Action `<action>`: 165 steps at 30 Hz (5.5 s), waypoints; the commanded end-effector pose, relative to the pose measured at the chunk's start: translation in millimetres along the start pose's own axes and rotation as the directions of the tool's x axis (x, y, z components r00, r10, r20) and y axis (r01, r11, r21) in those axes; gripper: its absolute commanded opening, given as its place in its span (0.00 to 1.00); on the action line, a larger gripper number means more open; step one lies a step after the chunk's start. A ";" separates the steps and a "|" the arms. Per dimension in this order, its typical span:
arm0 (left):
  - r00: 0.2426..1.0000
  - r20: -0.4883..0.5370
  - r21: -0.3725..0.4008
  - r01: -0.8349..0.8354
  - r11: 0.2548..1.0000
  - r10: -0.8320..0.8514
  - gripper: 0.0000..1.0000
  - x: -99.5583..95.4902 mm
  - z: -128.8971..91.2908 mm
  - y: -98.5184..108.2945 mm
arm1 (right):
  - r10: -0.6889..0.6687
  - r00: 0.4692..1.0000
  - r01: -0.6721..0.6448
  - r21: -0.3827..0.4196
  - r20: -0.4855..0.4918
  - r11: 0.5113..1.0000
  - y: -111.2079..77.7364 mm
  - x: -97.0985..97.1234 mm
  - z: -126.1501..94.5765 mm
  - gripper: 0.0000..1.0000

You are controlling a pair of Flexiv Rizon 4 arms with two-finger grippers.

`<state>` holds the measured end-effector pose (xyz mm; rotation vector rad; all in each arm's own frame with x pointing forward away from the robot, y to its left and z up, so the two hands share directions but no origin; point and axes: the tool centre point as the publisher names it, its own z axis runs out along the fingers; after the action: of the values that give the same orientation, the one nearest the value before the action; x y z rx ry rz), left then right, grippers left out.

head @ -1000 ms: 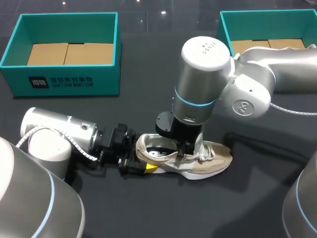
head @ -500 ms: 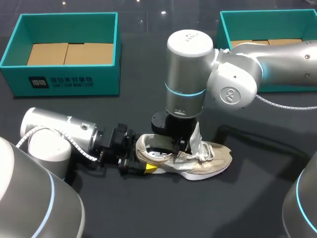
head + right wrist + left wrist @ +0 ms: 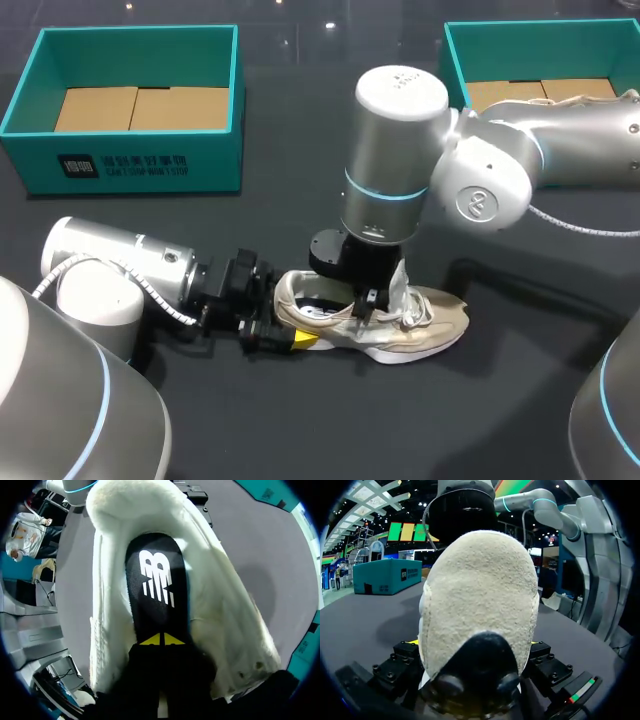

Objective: Take the shoe out of the shoebox, open the shoe tongue, remove and reinsert the insole, then place the shoe into the shoebox

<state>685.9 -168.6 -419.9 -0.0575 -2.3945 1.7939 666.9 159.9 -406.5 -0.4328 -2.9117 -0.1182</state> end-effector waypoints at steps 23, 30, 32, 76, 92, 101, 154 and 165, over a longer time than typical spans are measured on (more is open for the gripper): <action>1.000 0.001 -0.001 0.000 1.000 0.000 0.00 -0.7 -0.4 0.3 | -0.254 0.958 0.288 -0.437 0.137 0.852 -22.8 7.5 -35.2 0.00; 1.000 0.001 -0.001 0.000 1.000 0.000 0.00 -0.7 -0.4 0.3 | -0.263 0.955 0.294 -0.374 0.133 0.880 -4.1 11.7 -41.3 0.00; 1.000 0.001 -0.001 0.000 1.000 0.000 0.00 -0.7 -0.4 0.3 | -0.250 0.959 0.280 -0.340 0.131 0.898 2.5 13.3 -42.3 0.00; 1.000 0.001 -0.001 0.000 1.000 0.000 0.00 -0.7 -0.4 0.3 | 0.057 0.987 -0.059 0.013 0.147 0.998 9.2 -27.2 7.8 0.45; 1.000 0.001 -0.001 0.000 1.000 0.000 0.00 -0.7 -0.4 0.3 | 0.016 0.997 -0.018 0.021 0.075 1.000 10.8 4.7 35.8 0.00; 1.000 0.001 -0.001 0.000 1.000 0.000 0.00 -0.7 -0.4 0.3 | -0.041 0.997 0.044 -0.045 0.066 0.998 6.0 11.2 18.2 0.00; 1.000 0.001 -0.001 0.000 1.000 0.000 0.00 -0.7 -0.4 0.3 | -0.462 0.852 0.524 -0.429 0.248 0.736 19.1 6.0 -80.3 0.00; 1.000 0.001 -0.001 0.000 1.000 0.000 0.00 -0.7 -0.4 0.3 | -0.518 0.842 0.539 -0.273 0.149 0.797 55.6 19.5 -84.5 0.00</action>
<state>686.2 -167.6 -419.5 -0.0571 -2.3949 1.7940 673.8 189.9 -318.1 0.3603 -2.9604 -0.8866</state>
